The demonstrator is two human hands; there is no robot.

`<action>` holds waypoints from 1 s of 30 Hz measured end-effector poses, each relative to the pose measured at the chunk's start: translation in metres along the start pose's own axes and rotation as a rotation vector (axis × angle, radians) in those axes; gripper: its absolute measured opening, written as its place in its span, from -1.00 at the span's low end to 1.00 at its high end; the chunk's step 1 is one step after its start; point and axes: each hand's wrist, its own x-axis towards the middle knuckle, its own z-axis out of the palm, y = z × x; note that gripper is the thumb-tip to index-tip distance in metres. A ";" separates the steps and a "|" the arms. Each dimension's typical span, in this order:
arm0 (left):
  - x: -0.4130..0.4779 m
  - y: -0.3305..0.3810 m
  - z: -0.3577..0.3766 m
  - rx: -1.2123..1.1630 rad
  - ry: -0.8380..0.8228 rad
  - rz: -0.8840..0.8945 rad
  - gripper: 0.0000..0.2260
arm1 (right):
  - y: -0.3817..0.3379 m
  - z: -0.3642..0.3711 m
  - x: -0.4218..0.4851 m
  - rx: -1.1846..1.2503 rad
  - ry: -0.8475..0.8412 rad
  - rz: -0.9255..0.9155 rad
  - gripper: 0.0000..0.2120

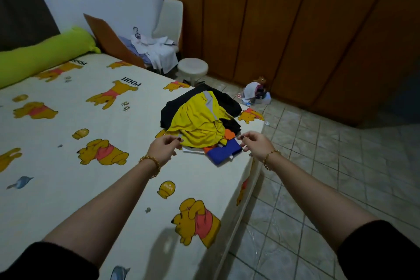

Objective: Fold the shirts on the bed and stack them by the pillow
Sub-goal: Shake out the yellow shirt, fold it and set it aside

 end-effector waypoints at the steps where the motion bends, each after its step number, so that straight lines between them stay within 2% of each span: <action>1: 0.016 -0.002 -0.002 0.002 0.002 -0.012 -0.87 | 0.001 0.002 0.017 0.006 0.001 0.007 -0.80; 11: 0.179 -0.031 0.020 0.028 0.058 -0.187 -0.89 | 0.016 0.017 0.227 -0.050 -0.149 -0.001 -0.81; 15: 0.249 -0.043 0.047 0.042 0.083 -0.261 -0.93 | 0.029 0.030 0.320 -0.269 -0.196 -0.054 -0.85; 17: 0.288 -0.051 0.060 0.081 0.080 -0.319 -0.95 | 0.036 0.041 0.367 -0.361 -0.286 -0.117 -0.71; 20: 0.343 -0.062 0.086 0.116 0.050 -0.386 -0.99 | 0.041 0.060 0.432 -0.530 -0.425 -0.250 -0.34; 21: 0.361 -0.065 0.094 0.130 0.050 -0.390 -0.93 | 0.042 0.068 0.452 -0.618 -0.450 -0.299 -0.22; 23: 0.389 -0.071 0.110 0.221 0.032 -0.412 -0.59 | 0.045 0.082 0.478 -0.827 -0.488 -0.394 -0.04; 25: 0.408 -0.081 0.124 0.343 -0.055 -0.460 -0.16 | 0.054 0.096 0.493 -0.982 -0.562 -0.445 0.02; 26: 0.412 -0.089 0.131 0.394 -0.115 -0.493 -0.02 | 0.062 0.103 0.497 -1.027 -0.605 -0.441 -0.01; 28: 0.409 -0.102 0.149 0.455 -0.221 -0.531 0.07 | 0.079 0.113 0.498 -1.028 -0.633 -0.419 -0.19; 30: 0.399 -0.111 0.163 0.411 -0.171 -0.506 -0.10 | 0.088 0.113 0.498 -0.958 -0.558 -0.430 -0.49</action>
